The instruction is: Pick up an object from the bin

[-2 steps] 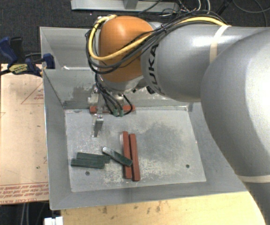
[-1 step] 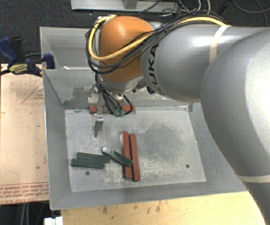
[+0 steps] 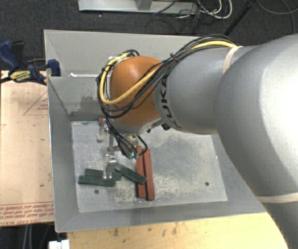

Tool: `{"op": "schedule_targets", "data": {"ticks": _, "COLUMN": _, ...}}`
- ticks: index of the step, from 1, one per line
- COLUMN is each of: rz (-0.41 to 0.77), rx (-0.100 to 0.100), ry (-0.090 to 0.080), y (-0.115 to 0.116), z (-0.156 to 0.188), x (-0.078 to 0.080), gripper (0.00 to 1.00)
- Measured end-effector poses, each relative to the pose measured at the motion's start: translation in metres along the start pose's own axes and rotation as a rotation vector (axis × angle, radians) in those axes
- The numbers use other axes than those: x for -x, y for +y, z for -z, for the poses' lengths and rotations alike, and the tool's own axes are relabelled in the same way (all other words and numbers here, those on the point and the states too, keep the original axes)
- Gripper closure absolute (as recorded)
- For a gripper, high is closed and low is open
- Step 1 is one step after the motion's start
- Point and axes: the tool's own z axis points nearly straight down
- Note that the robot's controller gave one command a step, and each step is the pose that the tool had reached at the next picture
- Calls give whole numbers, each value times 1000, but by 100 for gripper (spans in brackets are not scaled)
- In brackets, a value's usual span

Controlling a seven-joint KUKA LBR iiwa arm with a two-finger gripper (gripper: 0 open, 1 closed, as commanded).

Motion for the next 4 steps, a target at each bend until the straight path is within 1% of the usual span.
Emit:
{"op": "schedule_targets", "data": {"ticks": 1, "rz": -215, "rx": 2, "ry": -6, "y": 13, "z": -40, "x": 5, "gripper": 100}}
{"op": "schedule_targets", "data": {"ticks": 2, "rz": -215, "rx": 3, "ry": -6, "y": 13, "z": -40, "x": 5, "gripper": 100}}
{"op": "schedule_targets", "data": {"ticks": 3, "rz": -214, "rx": -1, "ry": 3, "y": 29, "z": 68, "x": -10, "gripper": 100}}
{"op": "schedule_targets", "data": {"ticks": 4, "rz": -214, "rx": -1, "ry": 4, "y": 29, "z": 68, "x": -10, "gripper": 100}}
